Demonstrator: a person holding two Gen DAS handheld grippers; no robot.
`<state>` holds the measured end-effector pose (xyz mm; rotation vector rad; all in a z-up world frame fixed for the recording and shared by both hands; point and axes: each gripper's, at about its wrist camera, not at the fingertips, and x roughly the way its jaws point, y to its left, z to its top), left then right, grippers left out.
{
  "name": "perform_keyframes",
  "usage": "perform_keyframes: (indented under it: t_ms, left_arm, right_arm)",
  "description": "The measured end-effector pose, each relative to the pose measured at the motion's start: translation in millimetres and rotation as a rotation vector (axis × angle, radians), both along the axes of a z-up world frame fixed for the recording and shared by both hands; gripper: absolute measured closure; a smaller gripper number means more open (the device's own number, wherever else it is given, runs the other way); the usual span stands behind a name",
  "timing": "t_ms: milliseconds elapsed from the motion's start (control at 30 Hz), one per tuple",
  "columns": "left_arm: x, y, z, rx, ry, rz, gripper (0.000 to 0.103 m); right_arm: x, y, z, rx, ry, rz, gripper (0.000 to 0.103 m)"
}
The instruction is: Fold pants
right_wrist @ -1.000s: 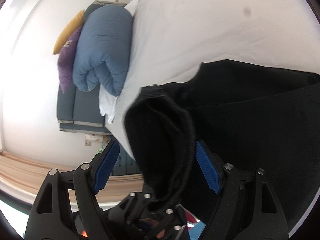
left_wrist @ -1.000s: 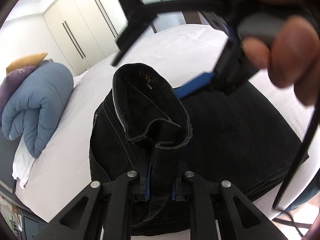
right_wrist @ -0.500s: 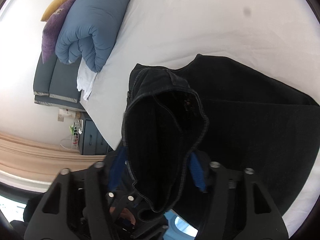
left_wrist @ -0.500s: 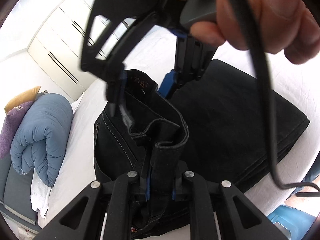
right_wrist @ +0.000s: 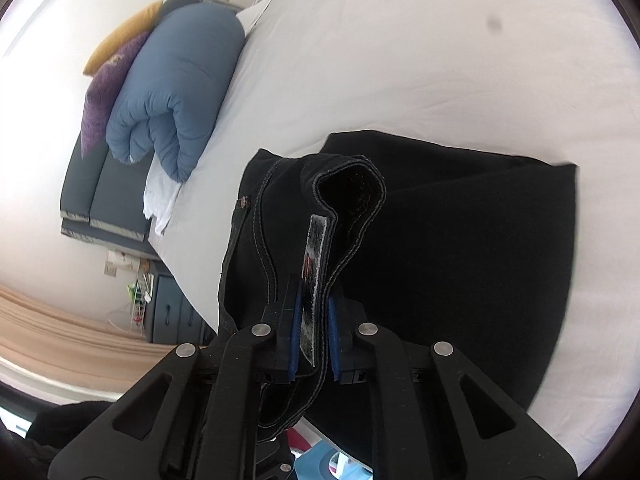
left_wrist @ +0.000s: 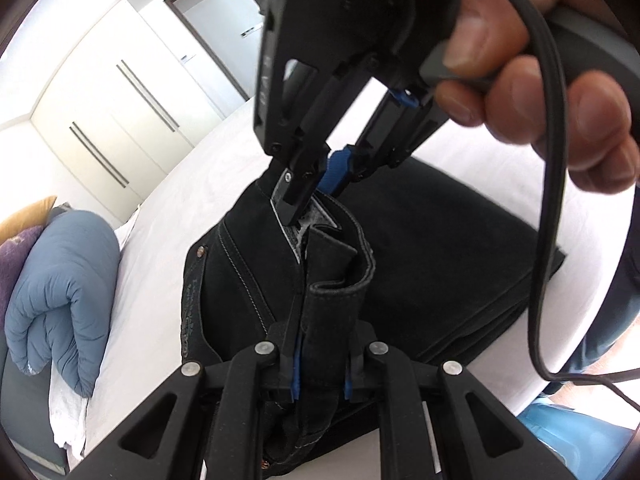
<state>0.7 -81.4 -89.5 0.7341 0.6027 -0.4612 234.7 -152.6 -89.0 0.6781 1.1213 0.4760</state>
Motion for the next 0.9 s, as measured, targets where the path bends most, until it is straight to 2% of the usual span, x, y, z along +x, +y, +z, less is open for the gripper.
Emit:
perform_keyframes:
  t_ms: [300, 467, 733, 900]
  left_arm:
    - [-3.4, -35.3, 3.6, -0.020, 0.051, -0.066, 0.089]
    - [7.3, -40.0, 0.3, -0.016, 0.069, -0.074, 0.089]
    - [26.2, -40.0, -4.2, -0.009, 0.091, -0.101, 0.089]
    - [31.1, -40.0, -20.0, 0.012, 0.113, -0.101, 0.088]
  right_arm:
    - [-32.9, -63.8, -19.5, 0.053, 0.010, -0.091, 0.093]
    - [-36.9, -80.6, -20.2, 0.030, -0.008, -0.094, 0.093]
    - [-50.4, -108.0, -30.9, 0.056, -0.005, -0.140, 0.093]
    - [-53.3, -116.9, -46.0, 0.064, 0.021, -0.143, 0.093]
